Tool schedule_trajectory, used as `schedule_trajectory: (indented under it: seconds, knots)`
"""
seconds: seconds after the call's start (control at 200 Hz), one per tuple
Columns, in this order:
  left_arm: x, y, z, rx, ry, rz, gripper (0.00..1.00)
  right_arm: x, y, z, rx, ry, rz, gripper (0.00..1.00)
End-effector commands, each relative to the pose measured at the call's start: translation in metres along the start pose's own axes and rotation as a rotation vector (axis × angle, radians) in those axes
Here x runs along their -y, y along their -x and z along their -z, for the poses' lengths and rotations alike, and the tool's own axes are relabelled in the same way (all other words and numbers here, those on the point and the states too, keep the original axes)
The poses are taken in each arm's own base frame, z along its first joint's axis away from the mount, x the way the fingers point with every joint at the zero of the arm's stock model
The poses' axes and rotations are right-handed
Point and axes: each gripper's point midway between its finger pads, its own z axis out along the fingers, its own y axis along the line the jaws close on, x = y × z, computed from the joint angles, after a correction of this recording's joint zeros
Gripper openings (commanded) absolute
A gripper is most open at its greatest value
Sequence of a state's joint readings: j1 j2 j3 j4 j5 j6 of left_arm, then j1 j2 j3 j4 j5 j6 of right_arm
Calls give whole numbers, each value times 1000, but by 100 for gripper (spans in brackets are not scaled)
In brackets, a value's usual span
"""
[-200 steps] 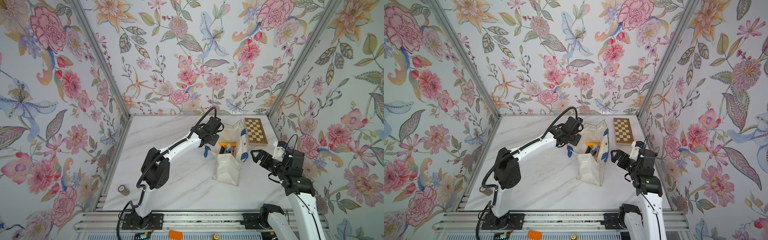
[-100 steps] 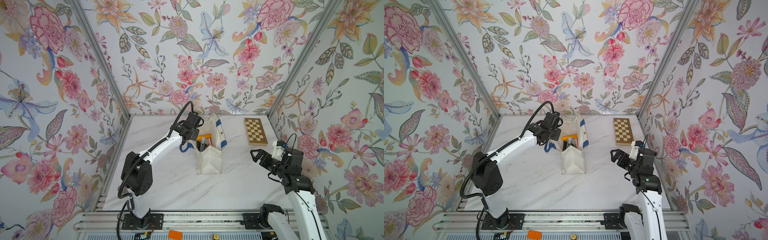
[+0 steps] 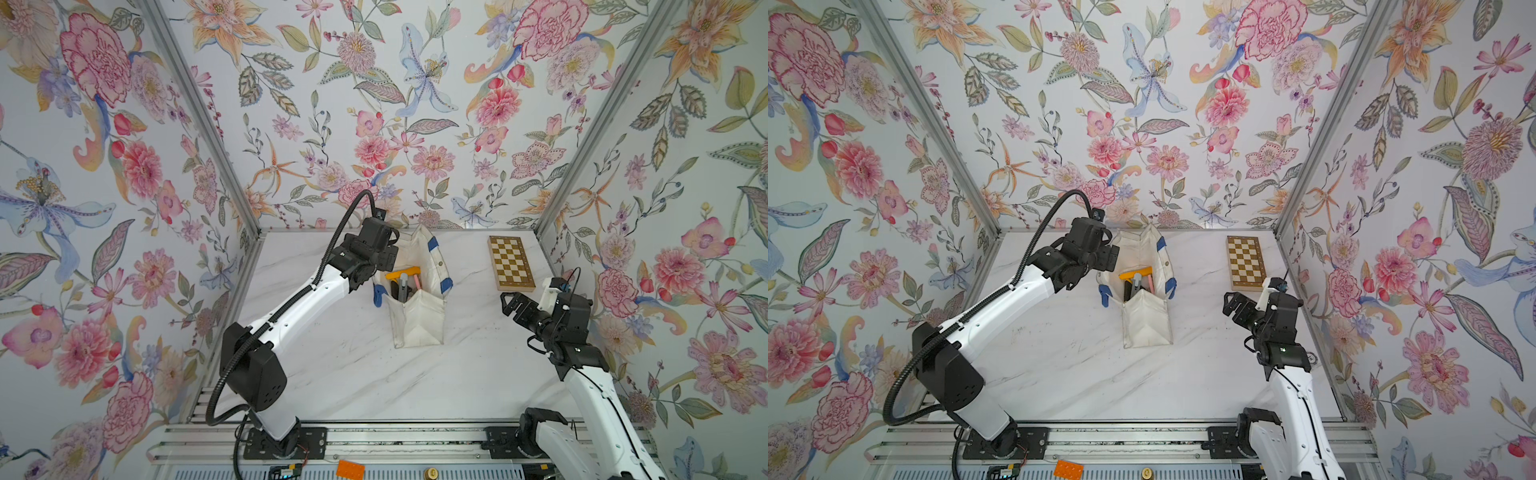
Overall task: Place the art knife into the pouch
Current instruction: Move the pouch at the center of the board, then reset both arms
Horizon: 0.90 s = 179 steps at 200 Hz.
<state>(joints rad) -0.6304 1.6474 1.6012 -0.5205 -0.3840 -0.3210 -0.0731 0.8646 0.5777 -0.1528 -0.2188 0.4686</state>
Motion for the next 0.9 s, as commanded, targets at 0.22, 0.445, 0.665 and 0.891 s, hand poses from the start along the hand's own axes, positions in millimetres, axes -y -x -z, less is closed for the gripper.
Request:
schedule_trajectory:
  seconds: [0.22,0.445,0.665,0.891]
  knots:
    - [-91,-19,26,218,218,114,99,5,12,-28,273,-210,376,99]
    - [-148,-84,22,286,396,188,99,15,5,-15,432,-172,345,99]
    - [-172,-133,-4,253,471,161,99,48,10,-10,479,-354,368,99]
    - [-187,-167,10,362,593,85,100,71,-6,-21,473,-347,302,99]
